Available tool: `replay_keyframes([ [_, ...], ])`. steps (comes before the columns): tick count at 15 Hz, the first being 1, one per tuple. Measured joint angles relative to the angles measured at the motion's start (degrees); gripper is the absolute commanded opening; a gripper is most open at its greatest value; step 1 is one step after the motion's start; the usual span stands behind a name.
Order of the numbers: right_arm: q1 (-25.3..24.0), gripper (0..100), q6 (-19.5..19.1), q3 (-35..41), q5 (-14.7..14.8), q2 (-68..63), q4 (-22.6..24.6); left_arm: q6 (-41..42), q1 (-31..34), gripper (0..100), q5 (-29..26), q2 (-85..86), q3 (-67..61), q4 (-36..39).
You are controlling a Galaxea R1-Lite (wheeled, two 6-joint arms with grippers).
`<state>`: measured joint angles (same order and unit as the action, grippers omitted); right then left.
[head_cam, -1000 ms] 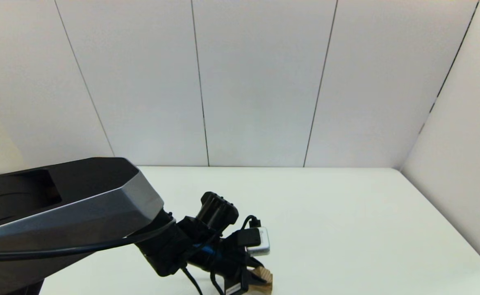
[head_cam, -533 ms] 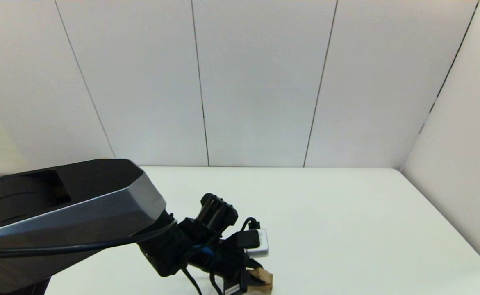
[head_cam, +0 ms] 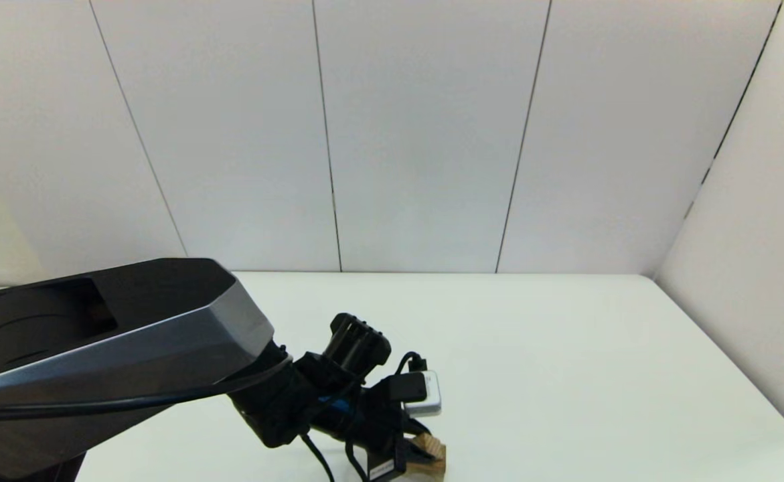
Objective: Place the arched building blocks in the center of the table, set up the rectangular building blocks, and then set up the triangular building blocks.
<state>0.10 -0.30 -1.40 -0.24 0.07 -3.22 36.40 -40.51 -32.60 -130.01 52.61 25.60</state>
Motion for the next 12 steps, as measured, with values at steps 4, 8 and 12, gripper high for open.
replay_keyframes([
  [4,0.0,100,0.0,0.0,0.02,0.0,0.02,-0.02,0.0,100,0.0,0.02,0.16,-0.05],
  [8,0.0,100,-0.02,0.0,0.0,0.0,0.02,0.01,0.0,100,0.1,0.05,0.13,0.02],
  [12,0.0,100,0.0,0.0,0.0,0.0,0.02,-0.93,0.46,100,-0.04,1.54,0.77,0.0],
])
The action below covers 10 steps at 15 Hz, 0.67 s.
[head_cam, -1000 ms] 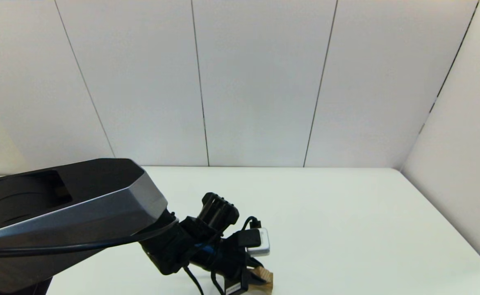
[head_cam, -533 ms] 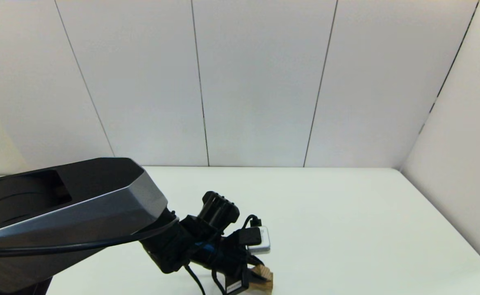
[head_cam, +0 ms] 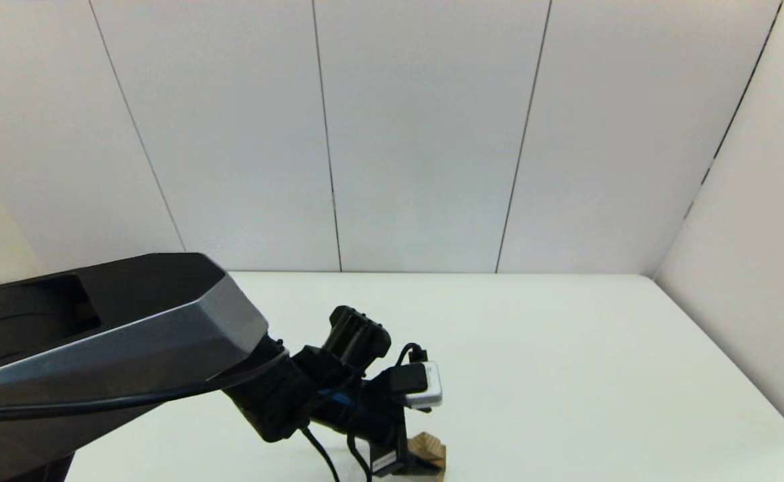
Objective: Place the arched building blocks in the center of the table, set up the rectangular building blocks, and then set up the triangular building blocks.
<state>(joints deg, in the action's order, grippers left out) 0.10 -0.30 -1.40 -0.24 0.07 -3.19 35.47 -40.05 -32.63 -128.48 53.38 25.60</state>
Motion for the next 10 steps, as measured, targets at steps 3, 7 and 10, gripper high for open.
replay_keyframes([
  [3,0.0,100,0.0,0.0,0.0,0.0,0.0,-3.47,1.07,100,-0.09,6.1,0.0,-1.93],
  [7,0.0,100,0.0,0.0,0.0,0.0,-0.02,-7.72,3.8,100,0.94,21.2,-1.45,-7.58],
  [10,0.0,100,0.0,0.0,0.02,0.0,0.0,-10.84,7.03,100,3.75,36.12,-2.67,-15.21],
])
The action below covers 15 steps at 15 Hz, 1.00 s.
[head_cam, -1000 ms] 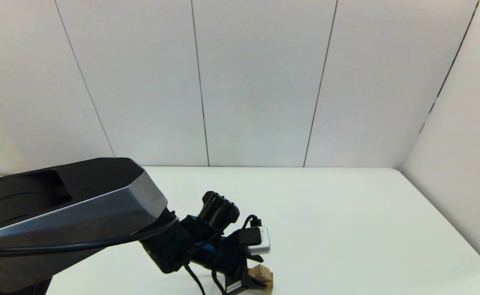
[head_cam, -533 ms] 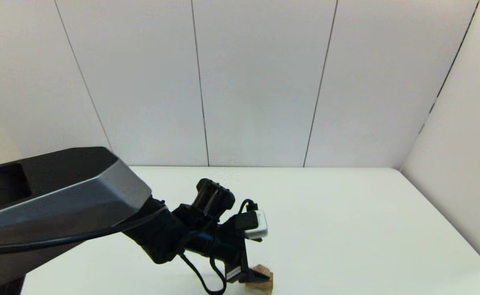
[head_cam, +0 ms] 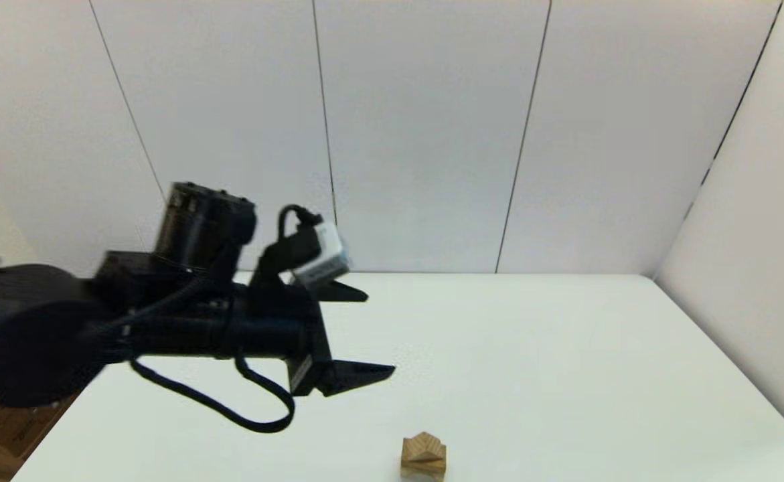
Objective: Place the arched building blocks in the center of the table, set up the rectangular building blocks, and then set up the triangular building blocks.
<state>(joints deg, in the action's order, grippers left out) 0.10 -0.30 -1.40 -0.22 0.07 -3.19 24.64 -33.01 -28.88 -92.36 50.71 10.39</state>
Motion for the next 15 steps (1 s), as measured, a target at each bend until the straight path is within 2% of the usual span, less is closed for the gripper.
replay_keyframes([
  [4,0.0,100,-0.02,0.0,-0.02,0.0,0.0,-6.14,3.72,100,8.81,20.55,-1.43,-10.39],
  [10,0.0,100,0.0,0.0,-0.02,0.0,-0.02,-8.05,7.52,100,28.06,45.62,-5.68,-13.6],
  [12,0.0,100,-0.02,0.0,-0.05,0.0,-0.02,-8.52,14.45,100,31.22,50.8,-7.25,-13.71],
  [15,0.0,100,-0.02,0.0,0.0,0.0,0.0,-9.84,21.72,100,32.49,58.12,-11.3,-14.3],
])
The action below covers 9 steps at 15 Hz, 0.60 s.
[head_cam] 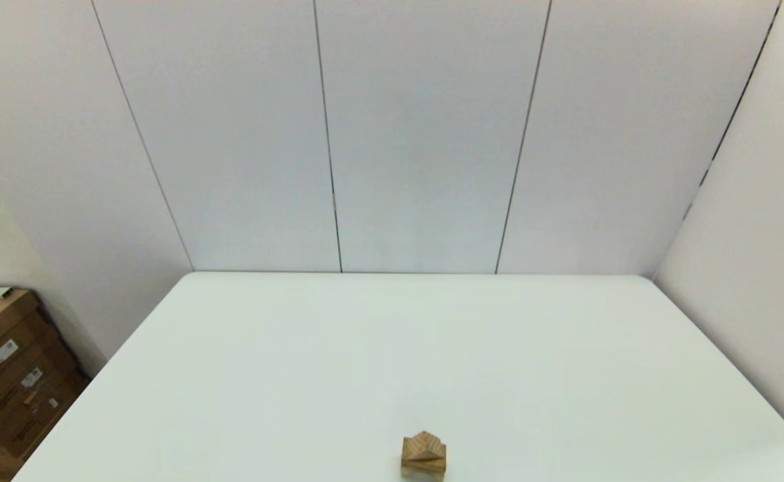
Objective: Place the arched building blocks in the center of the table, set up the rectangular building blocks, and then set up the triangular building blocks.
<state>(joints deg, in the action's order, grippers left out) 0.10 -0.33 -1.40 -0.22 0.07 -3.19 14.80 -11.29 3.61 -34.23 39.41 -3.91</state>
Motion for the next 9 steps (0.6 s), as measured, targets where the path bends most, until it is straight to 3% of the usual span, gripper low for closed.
replay_keyframes([
  [5,0.01,100,0.02,0.0,0.0,0.0,0.0,-0.04,7.81,100,0.82,12.74,-4.74,-7.74],
  [9,0.01,100,0.02,0.0,0.0,0.0,-0.02,0.49,11.81,100,0.82,22.44,-11.85,-8.48],
])
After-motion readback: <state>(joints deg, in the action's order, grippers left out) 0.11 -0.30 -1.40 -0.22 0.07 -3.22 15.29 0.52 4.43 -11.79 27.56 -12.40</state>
